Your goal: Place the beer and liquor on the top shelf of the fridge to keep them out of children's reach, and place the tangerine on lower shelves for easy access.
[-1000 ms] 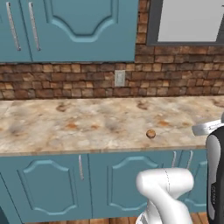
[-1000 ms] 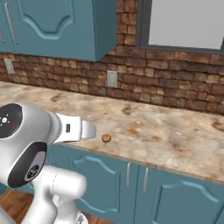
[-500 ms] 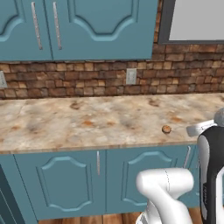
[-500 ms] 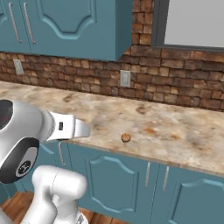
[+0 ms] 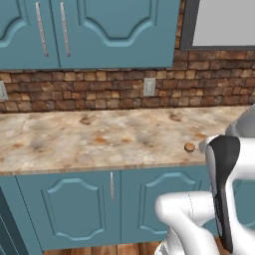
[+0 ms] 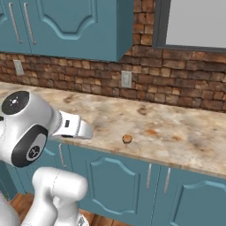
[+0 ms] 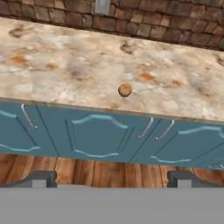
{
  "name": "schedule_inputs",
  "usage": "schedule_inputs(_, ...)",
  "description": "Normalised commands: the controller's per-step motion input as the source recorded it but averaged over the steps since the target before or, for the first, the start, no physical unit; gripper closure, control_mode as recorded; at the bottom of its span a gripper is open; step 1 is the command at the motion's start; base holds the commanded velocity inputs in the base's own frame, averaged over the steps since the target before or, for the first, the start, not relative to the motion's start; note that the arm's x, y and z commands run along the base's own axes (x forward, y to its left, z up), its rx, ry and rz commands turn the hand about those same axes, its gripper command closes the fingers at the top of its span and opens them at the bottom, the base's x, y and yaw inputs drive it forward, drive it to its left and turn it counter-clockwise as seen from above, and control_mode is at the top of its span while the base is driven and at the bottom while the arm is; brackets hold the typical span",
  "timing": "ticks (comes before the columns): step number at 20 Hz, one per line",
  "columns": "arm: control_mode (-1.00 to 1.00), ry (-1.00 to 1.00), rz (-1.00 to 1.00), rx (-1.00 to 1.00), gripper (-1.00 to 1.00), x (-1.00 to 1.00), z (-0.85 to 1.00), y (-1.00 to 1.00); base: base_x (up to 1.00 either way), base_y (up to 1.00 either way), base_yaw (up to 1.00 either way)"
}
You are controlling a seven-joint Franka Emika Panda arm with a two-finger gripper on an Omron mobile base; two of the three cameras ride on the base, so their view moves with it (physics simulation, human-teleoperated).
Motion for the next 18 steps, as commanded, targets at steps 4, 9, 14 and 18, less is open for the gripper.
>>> schedule_inputs(4, -1.00, 0.20, -0.12, 0.11, -1.00, 0.30, -0.24, -0.22, 0.00, 0.00, 0.00)
schedule_inputs(9, -1.00, 0.05, -0.07, 0.19, -1.00, 0.36, -0.31, -0.41, 0.00, 0.00, 0.00)
schedule_inputs(14, -1.00, 0.00, -0.01, 0.14, -1.00, 0.38, -0.44, -0.44, 0.00, 0.00, 0.00)
schedule_inputs(18, -1.00, 0.00, 0.00, 0.03, -1.00, 0.35, -0.36, -0.03, 0.00, 0.00, 0.00)
